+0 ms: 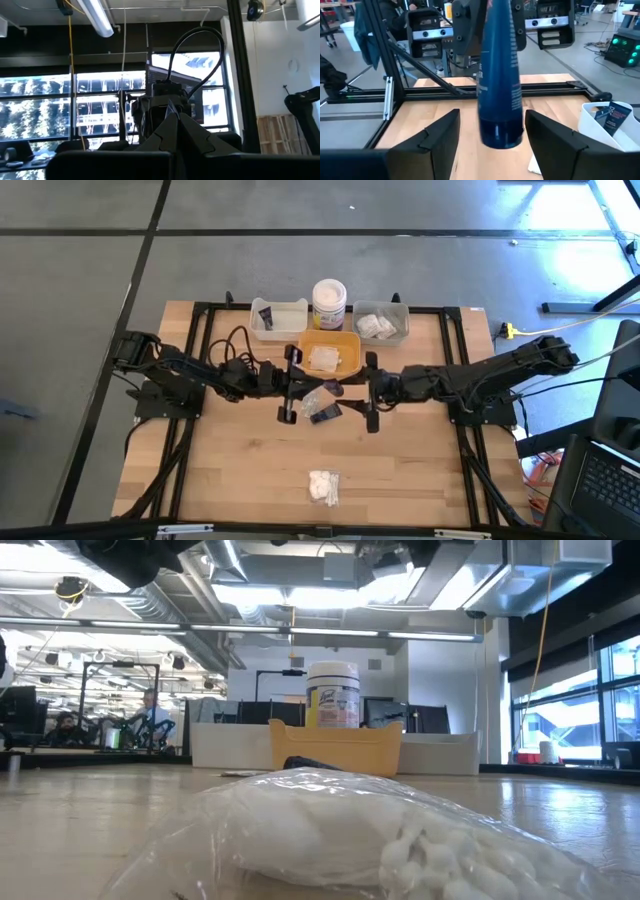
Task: Pick & Place Travel size toiletries
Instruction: Put the blue shave cream into the white bin
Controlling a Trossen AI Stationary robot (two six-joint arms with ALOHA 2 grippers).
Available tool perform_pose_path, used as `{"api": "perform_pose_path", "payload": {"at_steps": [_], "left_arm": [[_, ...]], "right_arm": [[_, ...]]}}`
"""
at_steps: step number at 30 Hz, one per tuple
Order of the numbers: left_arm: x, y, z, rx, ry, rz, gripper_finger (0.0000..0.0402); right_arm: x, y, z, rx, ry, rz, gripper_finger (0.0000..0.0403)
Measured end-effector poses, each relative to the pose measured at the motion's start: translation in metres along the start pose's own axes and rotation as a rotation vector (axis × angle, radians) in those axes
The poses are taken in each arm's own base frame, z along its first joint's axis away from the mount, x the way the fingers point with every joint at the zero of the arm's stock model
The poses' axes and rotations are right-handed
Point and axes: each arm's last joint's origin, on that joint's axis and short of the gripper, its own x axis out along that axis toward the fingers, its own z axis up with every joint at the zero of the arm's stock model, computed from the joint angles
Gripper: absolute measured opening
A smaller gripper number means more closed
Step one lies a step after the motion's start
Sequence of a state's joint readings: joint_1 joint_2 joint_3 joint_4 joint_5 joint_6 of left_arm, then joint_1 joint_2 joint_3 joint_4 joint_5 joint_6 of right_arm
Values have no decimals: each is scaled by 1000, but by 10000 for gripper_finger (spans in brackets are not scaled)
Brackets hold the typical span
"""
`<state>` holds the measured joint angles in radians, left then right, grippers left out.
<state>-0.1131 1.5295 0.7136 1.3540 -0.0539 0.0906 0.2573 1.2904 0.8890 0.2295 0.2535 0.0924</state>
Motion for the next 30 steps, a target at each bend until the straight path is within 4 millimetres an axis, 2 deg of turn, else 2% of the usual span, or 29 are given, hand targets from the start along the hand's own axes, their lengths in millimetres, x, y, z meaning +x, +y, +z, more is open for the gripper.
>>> {"api": "perform_pose_path", "payload": {"at_steps": [8,20,30], "left_arm": [[0,0,-1,-1,7,1,3],[0,1,-4,-23,43,8,3],[0,1,-4,-23,43,8,3]], "right_arm": [[14,-7,-10,19,35,-25,216],[14,-6,-10,30,30,2,223],[14,-7,-10,28,36,1,179]]}}
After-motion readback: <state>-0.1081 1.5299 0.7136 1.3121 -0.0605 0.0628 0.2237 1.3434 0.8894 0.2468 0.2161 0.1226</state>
